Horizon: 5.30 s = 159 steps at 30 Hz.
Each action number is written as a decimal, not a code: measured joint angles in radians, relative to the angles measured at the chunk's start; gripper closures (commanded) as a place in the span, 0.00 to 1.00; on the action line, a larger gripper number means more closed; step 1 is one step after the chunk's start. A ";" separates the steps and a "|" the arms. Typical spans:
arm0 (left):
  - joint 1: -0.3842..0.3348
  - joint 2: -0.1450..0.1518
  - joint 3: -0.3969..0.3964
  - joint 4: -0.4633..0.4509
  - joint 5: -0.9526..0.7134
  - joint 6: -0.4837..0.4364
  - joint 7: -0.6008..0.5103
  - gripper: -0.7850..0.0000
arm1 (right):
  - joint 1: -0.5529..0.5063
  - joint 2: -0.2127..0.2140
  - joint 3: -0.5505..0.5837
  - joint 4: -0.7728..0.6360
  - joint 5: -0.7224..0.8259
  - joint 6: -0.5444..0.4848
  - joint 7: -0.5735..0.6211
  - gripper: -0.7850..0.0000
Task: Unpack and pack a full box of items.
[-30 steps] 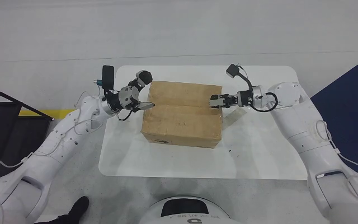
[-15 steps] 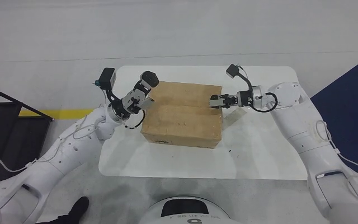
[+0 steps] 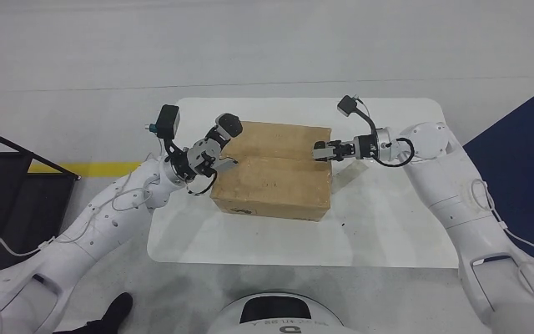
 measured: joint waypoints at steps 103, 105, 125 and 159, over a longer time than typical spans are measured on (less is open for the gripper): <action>0.127 -0.079 -0.187 0.136 0.694 0.798 -0.239 0.00 | -0.511 0.087 0.422 -0.155 -0.612 -0.266 -0.850 0.00; 0.127 -0.079 -0.187 0.136 0.694 0.798 -0.239 0.00 | -0.511 0.087 0.421 -0.156 -0.613 -0.264 -0.849 0.00; 0.127 -0.079 -0.187 0.136 0.694 0.798 -0.239 0.00 | -0.706 0.092 0.369 -0.370 -1.314 -0.135 -1.099 0.00; 0.127 -0.079 -0.187 0.136 0.694 0.798 -0.239 0.00 | -0.645 0.029 0.301 -0.491 -1.202 0.111 -1.281 0.00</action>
